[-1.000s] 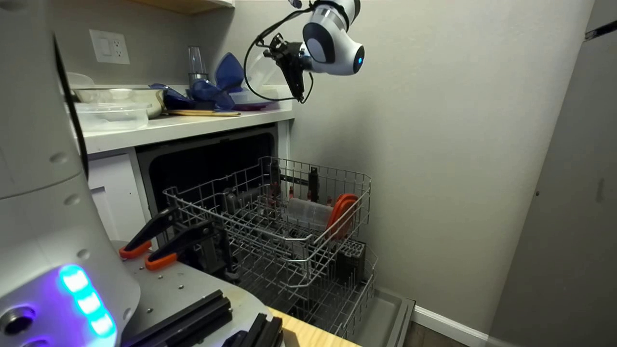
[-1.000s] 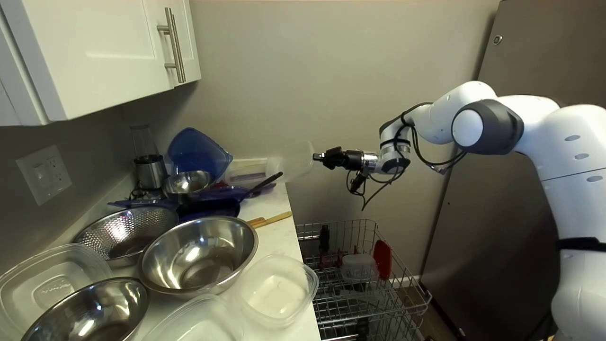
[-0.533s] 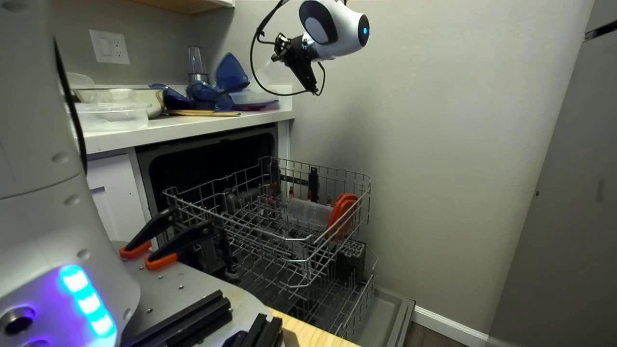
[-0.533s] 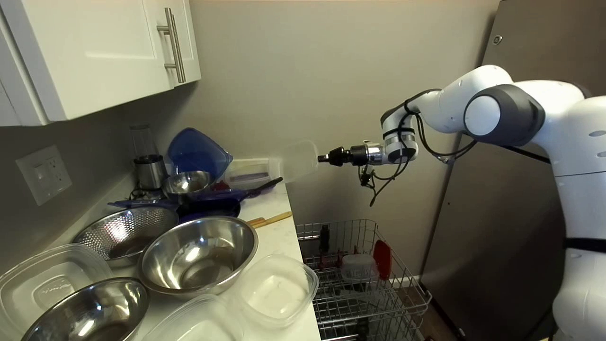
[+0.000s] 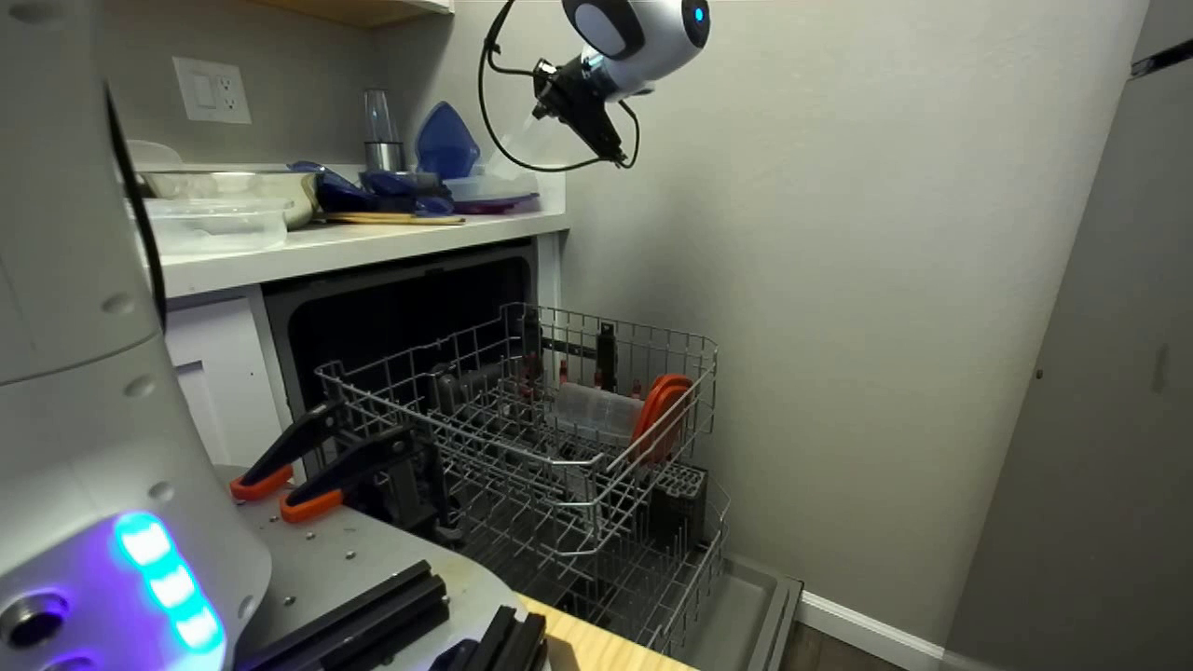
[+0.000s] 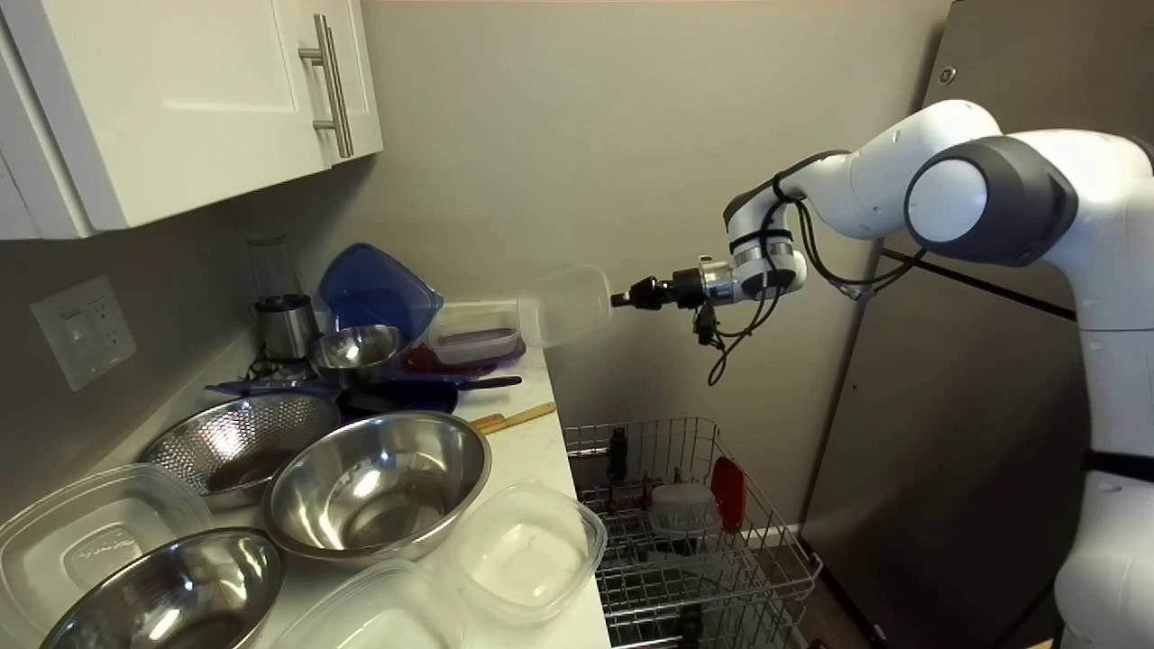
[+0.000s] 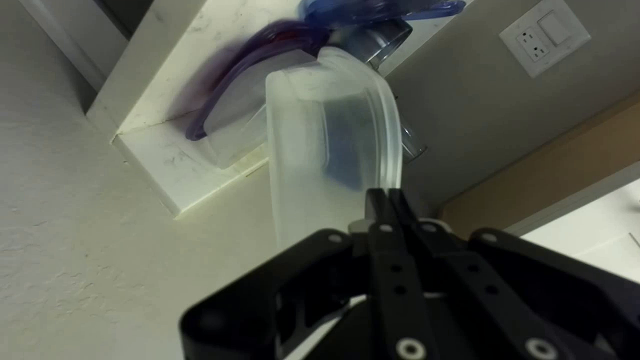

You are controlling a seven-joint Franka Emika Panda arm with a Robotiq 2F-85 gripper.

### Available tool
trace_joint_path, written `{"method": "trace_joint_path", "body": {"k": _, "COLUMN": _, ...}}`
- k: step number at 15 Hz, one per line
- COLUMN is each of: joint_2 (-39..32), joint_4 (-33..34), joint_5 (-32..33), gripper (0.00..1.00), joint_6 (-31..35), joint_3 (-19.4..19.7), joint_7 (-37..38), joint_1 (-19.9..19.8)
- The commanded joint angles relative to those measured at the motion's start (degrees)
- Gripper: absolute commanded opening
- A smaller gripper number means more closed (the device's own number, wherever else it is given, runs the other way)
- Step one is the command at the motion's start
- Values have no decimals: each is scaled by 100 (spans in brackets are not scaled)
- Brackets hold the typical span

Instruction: Put the clear bowl second from left in the dish washing machine rack

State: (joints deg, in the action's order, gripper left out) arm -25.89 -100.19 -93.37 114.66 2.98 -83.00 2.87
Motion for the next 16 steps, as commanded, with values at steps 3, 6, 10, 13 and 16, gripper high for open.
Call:
{"method": "trace_joint_path", "body": {"k": 3, "joint_2": 469, "joint_4": -386, "joint_5": 664, "gripper": 1, "joint_6": 755, "joint_3": -23, "joint_7": -113, "joint_1": 139}}
{"method": "trace_joint_path", "body": {"k": 6, "joint_2": 652, "joint_4": -474, "joint_5": 1487, "gripper": 1, "joint_6": 1430, "joint_3": -46, "joint_7": 20, "joint_1": 293}}
{"method": "trace_joint_path", "body": {"k": 10, "joint_2": 962, "joint_4": -662, "joint_5": 2333, "gripper": 1, "joint_6": 2161, "joint_3": -182, "joint_7": 171, "joint_1": 347}}
{"method": "trace_joint_path", "body": {"k": 13, "joint_2": 1185, "joint_4": -829, "joint_5": 2822, "gripper": 1, "joint_6": 2558, "joint_3": -284, "joint_7": 301, "joint_1": 308}}
{"method": "trace_joint_path", "body": {"k": 16, "joint_2": 1385, "joint_4": -1030, "joint_5": 3441, "gripper": 1, "joint_6": 3009, "joint_3": -341, "joint_7": 503, "joint_1": 332}}
